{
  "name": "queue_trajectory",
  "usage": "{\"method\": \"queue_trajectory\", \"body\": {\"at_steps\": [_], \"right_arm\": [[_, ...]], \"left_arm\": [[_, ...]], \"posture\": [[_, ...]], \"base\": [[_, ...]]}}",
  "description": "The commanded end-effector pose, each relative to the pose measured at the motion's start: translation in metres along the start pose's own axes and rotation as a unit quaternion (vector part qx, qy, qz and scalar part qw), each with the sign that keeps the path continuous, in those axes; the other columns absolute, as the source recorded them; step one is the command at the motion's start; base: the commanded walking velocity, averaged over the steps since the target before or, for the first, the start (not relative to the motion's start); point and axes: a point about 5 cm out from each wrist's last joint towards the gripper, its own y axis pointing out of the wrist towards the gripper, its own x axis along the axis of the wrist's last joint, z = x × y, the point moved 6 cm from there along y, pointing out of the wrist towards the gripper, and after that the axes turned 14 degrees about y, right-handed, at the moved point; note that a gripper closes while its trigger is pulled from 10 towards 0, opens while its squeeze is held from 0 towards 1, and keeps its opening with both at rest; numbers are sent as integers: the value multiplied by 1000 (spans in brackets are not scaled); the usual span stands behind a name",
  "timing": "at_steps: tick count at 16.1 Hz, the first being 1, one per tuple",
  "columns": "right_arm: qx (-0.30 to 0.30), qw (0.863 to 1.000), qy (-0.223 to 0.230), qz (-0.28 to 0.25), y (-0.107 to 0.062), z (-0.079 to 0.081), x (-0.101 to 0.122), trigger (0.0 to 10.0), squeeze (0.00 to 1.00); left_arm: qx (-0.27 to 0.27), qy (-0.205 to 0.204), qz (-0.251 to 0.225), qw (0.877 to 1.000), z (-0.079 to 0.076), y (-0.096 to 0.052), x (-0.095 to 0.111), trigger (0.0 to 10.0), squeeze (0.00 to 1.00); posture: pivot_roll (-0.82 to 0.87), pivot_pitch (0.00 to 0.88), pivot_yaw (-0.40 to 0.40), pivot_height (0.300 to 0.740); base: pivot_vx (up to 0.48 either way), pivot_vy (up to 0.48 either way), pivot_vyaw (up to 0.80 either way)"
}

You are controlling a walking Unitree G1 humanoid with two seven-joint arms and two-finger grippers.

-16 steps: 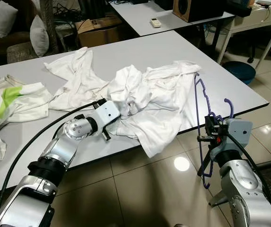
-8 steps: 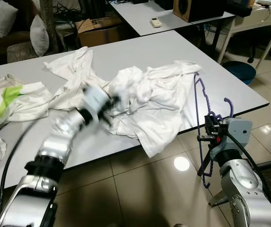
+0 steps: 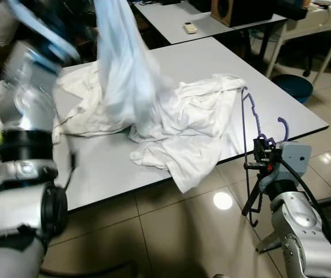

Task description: Hang hanger

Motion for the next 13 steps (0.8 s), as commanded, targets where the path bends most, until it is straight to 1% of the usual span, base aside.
{"method": "queue_trajectory", "body": {"at_steps": [1,2,3,5,6,7,8,9,10,11,12,13], "right_arm": [[22,1000,9,-9,3,11,5,10000,0],[54,998,23,-8,1,20,8,10000,0],[156,987,46,2,-10,47,16,10000,0],[226,972,57,12,-22,66,21,10000,0],[251,966,62,19,-28,72,22,10000,0],[266,962,66,22,-31,76,23,10000,0],[259,962,89,7,-29,77,29,10000,0],[239,964,111,-15,-23,72,36,10000,0],[216,968,123,-24,-17,65,39,10000,0],[186,973,131,-33,-11,54,41,10000,0],[176,975,128,-34,-9,49,41,10000,0],[170,977,126,-34,-9,47,41,10000,0]], "left_arm": [[-11,10,28,999,-5,-2,-12,0,0],[-10,12,46,999,-8,-3,-21,0,0],[-3,10,69,998,-10,-2,-30,0,0],[1,8,79,997,-10,1,-33,0,0],[0,8,81,997,-12,4,-34,0,0],[-3,13,84,996,-15,8,-35,0,0],[43,-48,40,997,-11,21,-24,0,0],[76,-78,50,993,-14,27,-38,0,0],[35,-43,115,992,-36,26,-66,0,0],[-61,37,224,972,-81,13,-117,4510,0],[-92,48,260,960,-104,6,-137,10000,0],[-103,44,260,959,-112,5,-140,10000,0]], "posture": [[-148,0,99,740],[-149,0,98,740],[-150,0,95,740],[-150,0,92,740],[-150,0,90,740],[-151,0,89,740],[-149,0,88,740],[-141,0,80,740],[-140,0,79,740],[-142,0,82,740],[-146,0,86,740],[-151,0,89,740]], "base": [[0,0,0],[0,0,0],[0,0,0],[0,0,0],[0,0,0],[0,0,0],[0,0,0],[0,0,0],[0,0,0],[0,0,0],[0,0,0],[0,0,0]]}}
